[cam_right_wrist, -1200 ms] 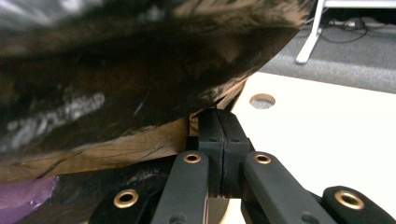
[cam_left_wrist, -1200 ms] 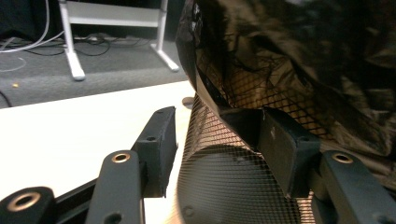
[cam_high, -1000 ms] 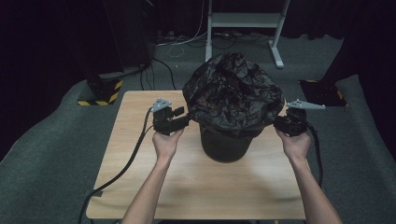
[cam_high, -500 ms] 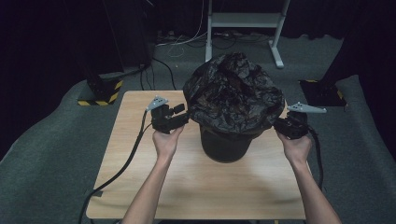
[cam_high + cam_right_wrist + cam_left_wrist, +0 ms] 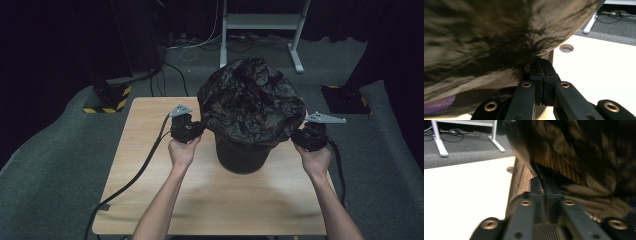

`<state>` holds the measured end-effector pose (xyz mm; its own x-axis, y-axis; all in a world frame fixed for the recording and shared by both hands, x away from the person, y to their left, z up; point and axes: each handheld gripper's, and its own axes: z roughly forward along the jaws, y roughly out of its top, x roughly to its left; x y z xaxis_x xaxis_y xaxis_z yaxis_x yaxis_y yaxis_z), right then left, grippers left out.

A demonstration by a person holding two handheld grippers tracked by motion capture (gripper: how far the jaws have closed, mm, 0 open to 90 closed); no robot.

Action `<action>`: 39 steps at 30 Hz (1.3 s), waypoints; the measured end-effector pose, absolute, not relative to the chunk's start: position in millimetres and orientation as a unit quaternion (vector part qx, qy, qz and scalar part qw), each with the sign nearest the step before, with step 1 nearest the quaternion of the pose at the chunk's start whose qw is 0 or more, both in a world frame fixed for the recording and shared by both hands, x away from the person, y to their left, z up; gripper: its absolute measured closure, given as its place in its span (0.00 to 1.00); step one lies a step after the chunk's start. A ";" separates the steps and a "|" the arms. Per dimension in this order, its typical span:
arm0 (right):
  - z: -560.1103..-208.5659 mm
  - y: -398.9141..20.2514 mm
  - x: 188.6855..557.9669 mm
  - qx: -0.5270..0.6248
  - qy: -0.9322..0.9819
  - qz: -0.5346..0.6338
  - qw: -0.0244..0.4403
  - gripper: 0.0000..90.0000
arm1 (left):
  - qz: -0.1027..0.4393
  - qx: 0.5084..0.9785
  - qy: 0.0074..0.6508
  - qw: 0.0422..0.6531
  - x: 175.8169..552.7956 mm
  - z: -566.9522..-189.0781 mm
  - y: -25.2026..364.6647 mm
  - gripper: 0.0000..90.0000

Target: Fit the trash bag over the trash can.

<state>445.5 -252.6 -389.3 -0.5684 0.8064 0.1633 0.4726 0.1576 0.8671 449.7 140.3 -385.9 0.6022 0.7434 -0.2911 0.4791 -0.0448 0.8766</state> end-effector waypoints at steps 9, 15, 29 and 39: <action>-391.9 -252.9 443.8 0.432 0.740 0.485 0.175 0.98 | 0.119 0.723 0.424 0.532 448.6 -390.7 140.4 1.00; -384.3 -257.5 437.2 0.429 0.727 0.506 0.180 0.98 | 0.122 0.734 0.420 0.520 447.5 -393.5 142.4 1.00; -380.1 -261.4 434.4 0.428 0.726 0.505 0.187 0.98 | 0.139 0.697 0.429 0.558 435.5 -379.6 159.4 0.84; -372.0 -256.0 434.8 0.421 0.731 0.500 0.197 0.98 | 0.110 0.650 0.439 0.611 430.4 -360.6 167.1 0.56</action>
